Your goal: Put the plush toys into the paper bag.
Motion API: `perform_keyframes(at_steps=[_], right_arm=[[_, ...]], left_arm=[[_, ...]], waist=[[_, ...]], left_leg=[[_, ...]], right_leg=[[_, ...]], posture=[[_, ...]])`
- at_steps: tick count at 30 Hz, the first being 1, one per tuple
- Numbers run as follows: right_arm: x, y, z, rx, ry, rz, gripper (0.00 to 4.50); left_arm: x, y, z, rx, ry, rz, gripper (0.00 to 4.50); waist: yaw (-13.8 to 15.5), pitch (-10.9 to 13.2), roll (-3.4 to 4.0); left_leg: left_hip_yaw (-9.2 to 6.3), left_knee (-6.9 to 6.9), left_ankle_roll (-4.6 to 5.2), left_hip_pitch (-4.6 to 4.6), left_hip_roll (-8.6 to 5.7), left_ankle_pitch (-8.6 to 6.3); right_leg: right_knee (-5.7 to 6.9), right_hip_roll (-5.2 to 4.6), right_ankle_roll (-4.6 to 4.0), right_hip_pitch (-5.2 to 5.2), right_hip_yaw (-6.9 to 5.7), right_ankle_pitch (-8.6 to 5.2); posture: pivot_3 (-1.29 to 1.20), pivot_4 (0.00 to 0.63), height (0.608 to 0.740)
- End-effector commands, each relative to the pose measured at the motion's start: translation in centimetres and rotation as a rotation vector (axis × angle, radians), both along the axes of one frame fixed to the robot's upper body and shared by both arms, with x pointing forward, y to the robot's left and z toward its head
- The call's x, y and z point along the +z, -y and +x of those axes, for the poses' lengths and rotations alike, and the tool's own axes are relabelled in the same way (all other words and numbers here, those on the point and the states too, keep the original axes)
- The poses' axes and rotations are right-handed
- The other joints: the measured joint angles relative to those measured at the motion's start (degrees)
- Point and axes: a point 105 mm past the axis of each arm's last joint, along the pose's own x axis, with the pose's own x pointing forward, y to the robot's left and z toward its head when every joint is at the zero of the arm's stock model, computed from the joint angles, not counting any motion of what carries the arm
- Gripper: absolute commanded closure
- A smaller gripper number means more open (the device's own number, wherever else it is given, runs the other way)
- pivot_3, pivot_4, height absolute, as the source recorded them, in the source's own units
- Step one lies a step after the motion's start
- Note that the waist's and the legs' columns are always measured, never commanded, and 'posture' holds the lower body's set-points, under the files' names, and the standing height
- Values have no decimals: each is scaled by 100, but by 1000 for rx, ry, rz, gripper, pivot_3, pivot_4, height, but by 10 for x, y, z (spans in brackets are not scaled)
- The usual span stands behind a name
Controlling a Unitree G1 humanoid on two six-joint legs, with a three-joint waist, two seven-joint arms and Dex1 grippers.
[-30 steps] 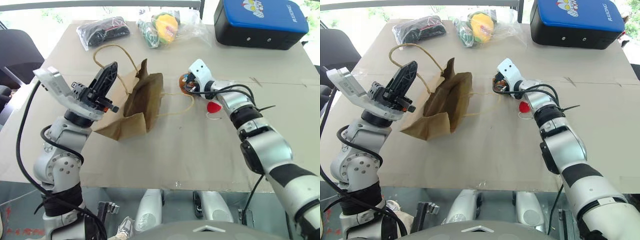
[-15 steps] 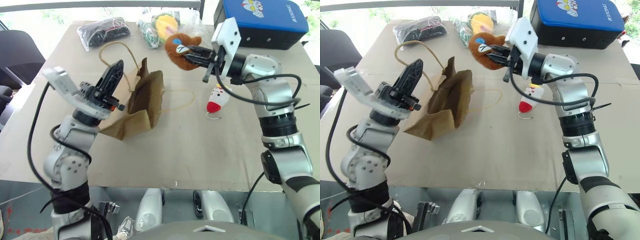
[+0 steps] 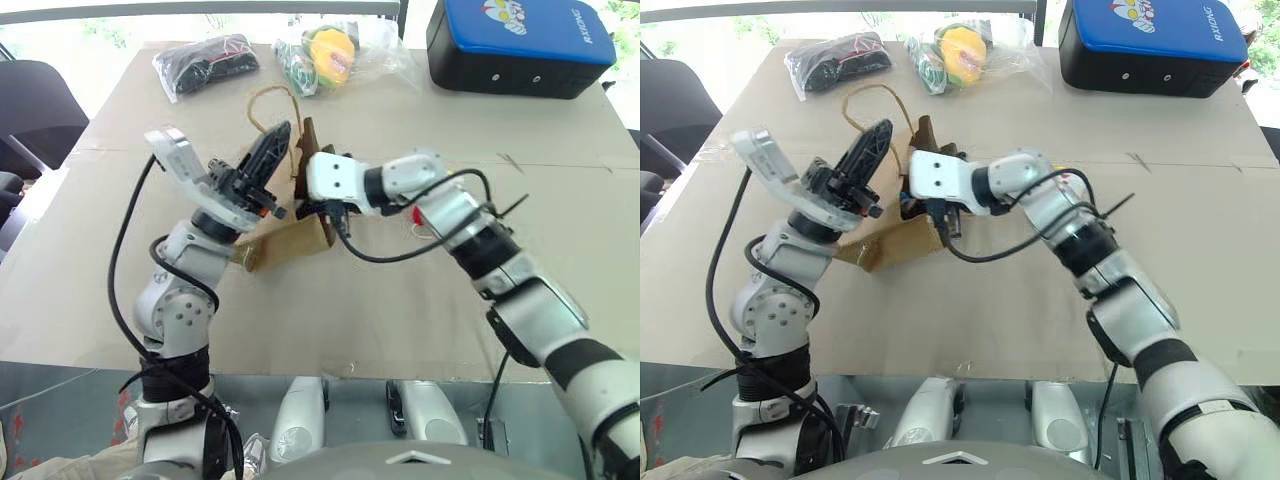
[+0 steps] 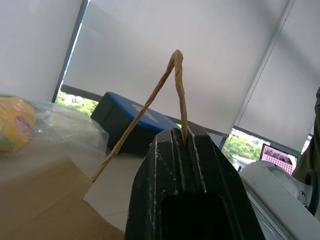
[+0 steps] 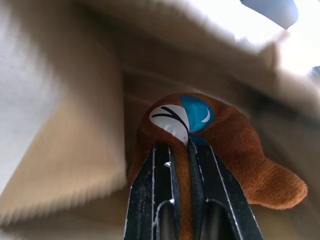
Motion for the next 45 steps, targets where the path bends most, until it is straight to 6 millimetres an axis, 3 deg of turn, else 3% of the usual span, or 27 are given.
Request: perform_keyframes(at_steps=[1, 4, 8, 11, 14, 16, 19, 22, 25, 26, 28, 30, 33, 37, 40, 45], right_arm=[[23, 1, 0, 45, -20, 126, 3326], [27, 20, 1, 26, -6, 149, 1999], [39, 60, -2, -69, -16, 214, 1999], [49, 102, 9, -271, -6, 251, 1999], [49, 150, 33, -563, -25, 273, 1999], [37, 179, 47, -742, -48, 238, 1999], [-17, 222, 60, -963, -111, 5, 1999], [-51, 234, 64, -1032, -200, -75, 1999], [-64, 236, 63, -1031, -238, -101, 3299], [-64, 237, 63, -1031, -239, -103, 3946], [-50, 242, 62, -1027, -220, -59, 4394], [-25, 236, 59, -979, -263, 87, 4394], [29, 209, 44, -816, -404, 399, 4394], [73, 168, 22, -620, -439, 550, 4394], [82, 145, 15, -566, -425, 567, 4394], [58, 84, 19, -555, -360, 472, 4394]], left_arm=[[8, -6, -10, 50, 72, 19, 4500], [9, -16, -13, 72, 79, 4, 4500], [8, -25, -18, 61, 76, -17, 4500], [8, -32, -18, 79, 69, -28, 4500], [9, -37, -17, 95, 71, -23, 4500], [11, -39, -17, 102, 77, -24, 4500], [17, -39, -16, 91, 88, -48, 4500], [21, -36, -16, 63, 85, -85, 4500], [22, -34, -18, 54, 83, -106, 4500], [23, -34, -18, 53, 82, -113, 4500], [23, -31, -20, 52, 80, -125, 4500], [22, -29, -21, 50, 77, -135, 4500], [20, -26, -22, 44, 69, -151, 4500], [18, -19, -22, 26, 61, -159, 4500], [20, -16, -21, 17, 65, -168, 4500], [27, -3, -17, -18, 90, -220, 4500]], waist=[[22, 0, 0], [74, 1, 0], [144, 0, -1], [152, 1, 1], [145, 1, 1], [138, 1, 0], [137, -1, -3], [123, -2, -4], [82, -8, -14], [78, -8, -14], [84, -8, -15], [104, -8, -15], [117, -3, -9], [60, 1, -2], [33, 1, -2], [29, 0, -4]], left_leg=[[0, 0, 2, -1, 0, -1], [-1, 3, 2, -7, -1, -1], [-2, 5, 2, -8, -2, -2], [-3, 4, 3, -8, -2, -2], [-2, 5, 4, -7, -2, -2], [-1, 5, 4, -4, -2, -3], [1, 4, 4, -3, -2, -3], [6, 4, 5, -4, -2, -3], [12, 5, 5, 8, -2, -3], [5, 5, 5, 11, -2, -3], [3, 9, 5, 10, -2, -3], [3, 12, 5, 8, -2, -3], [2, 12, 5, 4, -3, -3], [-1, 11, 5, 4, -1, -3], [-5, 9, 5, 4, -1, -3], [-3, 11, 5, 3, -2, -3]], right_leg=[[-1, 0, 0, 1, 0, 0], [-6, -4, 0, 2, -3, 0], [-9, -4, 0, 3, -5, 0], [-8, -4, 0, 4, -5, 0], [-7, -4, 0, 4, -4, 0], [-7, -3, 0, 4, -3, 0], [-7, -2, 0, 4, -1, 0], [-9, -3, 0, 5, 3, 0], [-7, -2, 0, 12, 10, 0], [-8, -2, 0, 17, 4, 0], [-8, -2, 1, 20, 2, 0], [-10, -3, 1, 23, 2, 0], [-12, -3, 1, 22, 2, 0], [-5, 0, 1, 17, 1, 0], [-4, 1, 1, 17, -3, 0], [-6, 0, 1, 17, -2, 0]], posture=[[0, 150, 740], [0, 150, 740], [0, 150, 740], [0, 150, 740], [0, 150, 740], [0, 150, 740], [0, 150, 740], [0, 150, 740], [0, 150, 740], [0, 150, 740], [0, 150, 740], [0, 150, 740], [0, 150, 740], [0, 150, 740], [0, 150, 740], [0, 150, 740]])
